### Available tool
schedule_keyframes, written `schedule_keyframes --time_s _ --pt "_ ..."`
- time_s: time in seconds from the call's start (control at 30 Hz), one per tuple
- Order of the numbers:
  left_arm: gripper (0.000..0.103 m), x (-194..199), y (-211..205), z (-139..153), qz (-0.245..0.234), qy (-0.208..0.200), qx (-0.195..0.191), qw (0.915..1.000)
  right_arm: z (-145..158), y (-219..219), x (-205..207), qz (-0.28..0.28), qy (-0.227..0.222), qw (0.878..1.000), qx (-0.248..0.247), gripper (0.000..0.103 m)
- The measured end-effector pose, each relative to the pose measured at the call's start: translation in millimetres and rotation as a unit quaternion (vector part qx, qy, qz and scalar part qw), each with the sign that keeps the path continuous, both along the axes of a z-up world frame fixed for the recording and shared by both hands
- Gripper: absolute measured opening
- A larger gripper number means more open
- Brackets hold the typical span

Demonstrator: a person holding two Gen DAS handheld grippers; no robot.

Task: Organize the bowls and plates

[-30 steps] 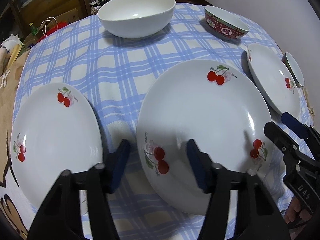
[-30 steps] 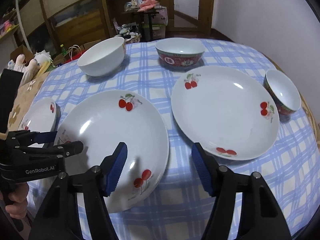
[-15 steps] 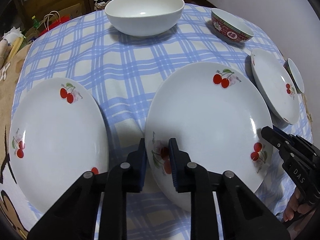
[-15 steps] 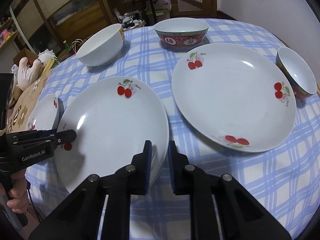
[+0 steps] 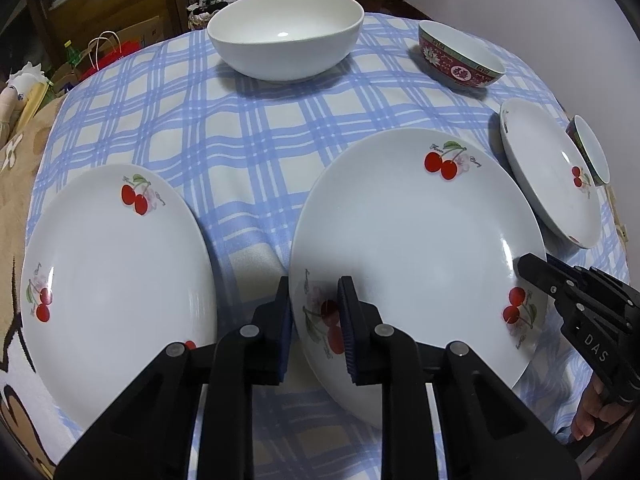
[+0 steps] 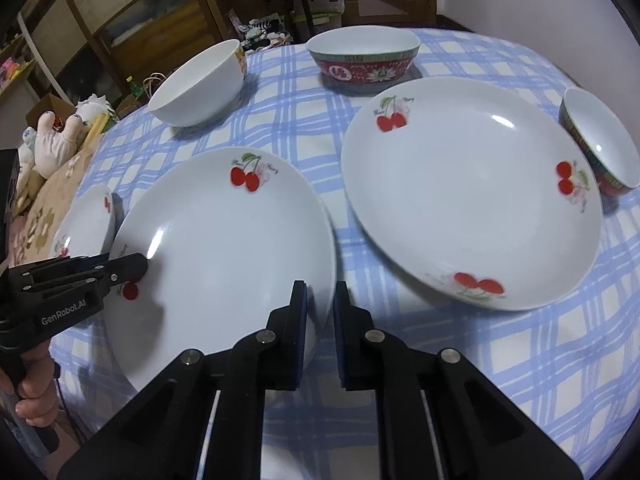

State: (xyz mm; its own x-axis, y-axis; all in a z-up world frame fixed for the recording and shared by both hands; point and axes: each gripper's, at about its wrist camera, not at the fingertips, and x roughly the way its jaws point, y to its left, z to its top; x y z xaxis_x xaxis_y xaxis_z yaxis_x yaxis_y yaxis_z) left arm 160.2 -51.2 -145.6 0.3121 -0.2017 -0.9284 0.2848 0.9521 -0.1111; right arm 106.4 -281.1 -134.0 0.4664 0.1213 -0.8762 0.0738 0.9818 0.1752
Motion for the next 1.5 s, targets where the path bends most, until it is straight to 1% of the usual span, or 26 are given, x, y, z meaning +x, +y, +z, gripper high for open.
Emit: schedule_keyframes --time_s 0.17,0.33,0.4,0.5,0.73,0.97,1.2,1.27,1.4,1.5 --pt "0.021 -3 4 2 0.000 0.015 -0.024 0.9996 3 -6 -3 -0.005 0.001 1.000 0.018 0.013" --pt "0.021 -12 -2 5 -0.020 0.018 -0.020 0.9994 8 -10 -15 -0.016 0.008 1.000 0.018 0.013" --pt "0.021 -17 -4 6 -0.023 0.020 -0.023 0.9993 11 -11 -21 -0.017 0.008 1.000 0.019 0.013" --pt "0.021 -24 -7 7 -0.033 0.030 -0.036 0.9983 16 -13 -32 -0.022 0.010 1.000 0.011 0.013" --pt "0.021 -47 -22 10 -0.064 0.030 -0.032 0.9970 26 -21 -55 -0.039 0.017 0.999 -0.002 0.013" --pt "0.021 -62 -35 16 -0.087 0.031 -0.046 0.9946 31 -36 -77 -0.065 0.029 0.997 -0.004 0.013" --pt "0.021 -68 -50 5 -0.104 0.049 -0.032 0.9928 28 -45 -89 -0.085 0.044 0.995 -0.005 0.013" --pt "0.021 -69 -51 2 -0.107 0.055 -0.027 0.9924 23 -45 -90 -0.088 0.053 0.995 -0.011 0.013" --pt "0.021 -69 -51 1 -0.104 0.052 -0.023 0.9929 10 -47 -87 -0.092 0.075 0.993 -0.009 0.013" --pt "0.021 -67 -50 0 -0.102 0.054 -0.025 0.9930 9 -49 -85 -0.097 0.070 0.993 -0.005 0.013"
